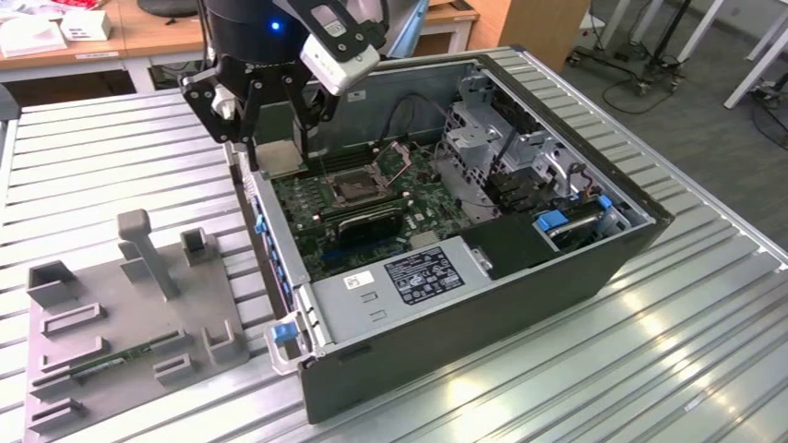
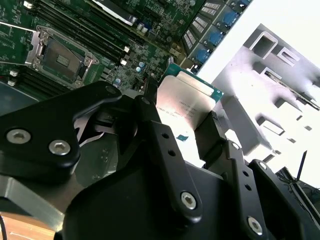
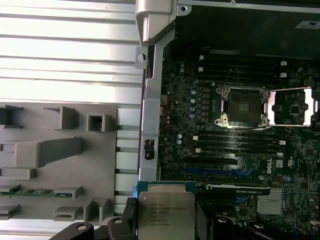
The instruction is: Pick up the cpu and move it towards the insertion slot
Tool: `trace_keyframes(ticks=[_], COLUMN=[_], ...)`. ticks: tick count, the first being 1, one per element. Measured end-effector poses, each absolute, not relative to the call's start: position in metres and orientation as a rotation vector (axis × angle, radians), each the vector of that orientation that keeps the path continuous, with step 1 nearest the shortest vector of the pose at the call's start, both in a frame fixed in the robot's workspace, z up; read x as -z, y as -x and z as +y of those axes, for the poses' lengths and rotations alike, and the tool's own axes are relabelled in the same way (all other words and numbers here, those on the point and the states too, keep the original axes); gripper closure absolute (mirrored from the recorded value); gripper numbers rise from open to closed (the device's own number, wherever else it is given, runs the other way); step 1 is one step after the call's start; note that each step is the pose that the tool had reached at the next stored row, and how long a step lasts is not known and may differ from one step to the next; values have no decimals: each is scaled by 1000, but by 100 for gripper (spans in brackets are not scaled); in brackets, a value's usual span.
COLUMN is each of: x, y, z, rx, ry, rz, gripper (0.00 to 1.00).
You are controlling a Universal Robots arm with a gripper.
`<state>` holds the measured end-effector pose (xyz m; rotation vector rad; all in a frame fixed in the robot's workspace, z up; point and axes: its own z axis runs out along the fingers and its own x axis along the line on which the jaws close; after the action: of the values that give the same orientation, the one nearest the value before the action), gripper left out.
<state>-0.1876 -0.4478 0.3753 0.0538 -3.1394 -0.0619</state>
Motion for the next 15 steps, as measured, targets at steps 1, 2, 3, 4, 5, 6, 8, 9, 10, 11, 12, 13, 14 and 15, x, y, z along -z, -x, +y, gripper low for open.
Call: trace_keyframes(ticks=[1,2,3,4,5,6,8,9,10,11,12,13,14,15], x=[-375,-375,-375,-375,-375,-375,-375,-375,-375,-375,-375,-375,-375,-375], y=[188,188,188,188,187,187,185,185,184,183,181,180,178,177], z=[-448,-448,-448,-448,-448,-448,-448,-448,-448,-448,-448,-448,-448,-448], rx=[62,62,62,62,62,62,62,62,62,62,62,62,62,62], ry=[-54,-54,-54,-54,-54,-54,-54,-54,-54,-54,-54,-54,-54,-54], rz=[-3139,-3139,-3139,-3139,-3139,-3139,-3139,-3139,-3139,-3139,-3139,-3139,-3139,-3139], gripper=[45,45,45,45,45,45,45,45,45,45,45,45,45,45])
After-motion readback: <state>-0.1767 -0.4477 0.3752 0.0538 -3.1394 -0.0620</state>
